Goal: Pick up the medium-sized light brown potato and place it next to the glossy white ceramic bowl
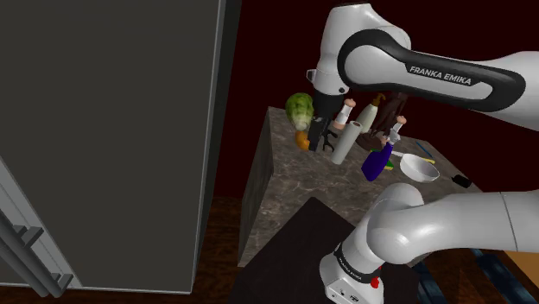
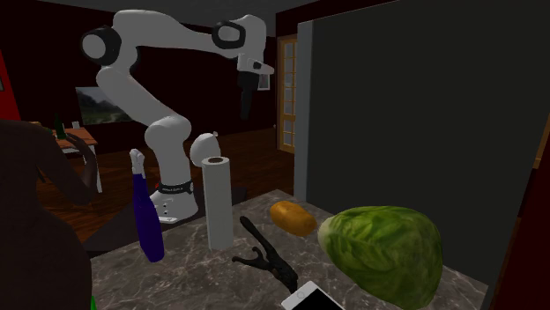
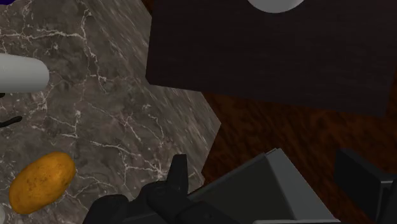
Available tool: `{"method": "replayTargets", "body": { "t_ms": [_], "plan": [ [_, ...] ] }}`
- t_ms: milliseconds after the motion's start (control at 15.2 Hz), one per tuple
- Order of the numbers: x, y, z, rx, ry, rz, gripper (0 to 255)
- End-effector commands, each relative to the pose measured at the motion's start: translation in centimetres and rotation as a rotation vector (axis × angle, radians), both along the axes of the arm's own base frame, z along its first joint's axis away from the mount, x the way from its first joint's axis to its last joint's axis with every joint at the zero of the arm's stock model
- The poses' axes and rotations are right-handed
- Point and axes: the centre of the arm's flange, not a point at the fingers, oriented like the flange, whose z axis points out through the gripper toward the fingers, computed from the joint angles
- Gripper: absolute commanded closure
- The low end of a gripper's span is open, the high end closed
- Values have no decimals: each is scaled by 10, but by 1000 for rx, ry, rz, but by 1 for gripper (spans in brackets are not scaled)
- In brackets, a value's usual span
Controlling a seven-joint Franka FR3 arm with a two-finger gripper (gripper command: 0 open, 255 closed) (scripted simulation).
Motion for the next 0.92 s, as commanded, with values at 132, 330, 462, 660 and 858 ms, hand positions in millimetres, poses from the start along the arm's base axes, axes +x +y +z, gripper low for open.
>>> {"method": "replayTargets", "body": {
  "t_ms": [132,330,462,660,858],
  "plan": [
    [20,-7,-17,-34,3,-61,0],
    [49,-21,-42,-85,7,-153,0],
    [67,-32,-58,-118,10,-214,0],
    [93,-52,-81,-169,15,-305,0],
    [117,-76,-104,-220,19,-397,0]
  ]
}}
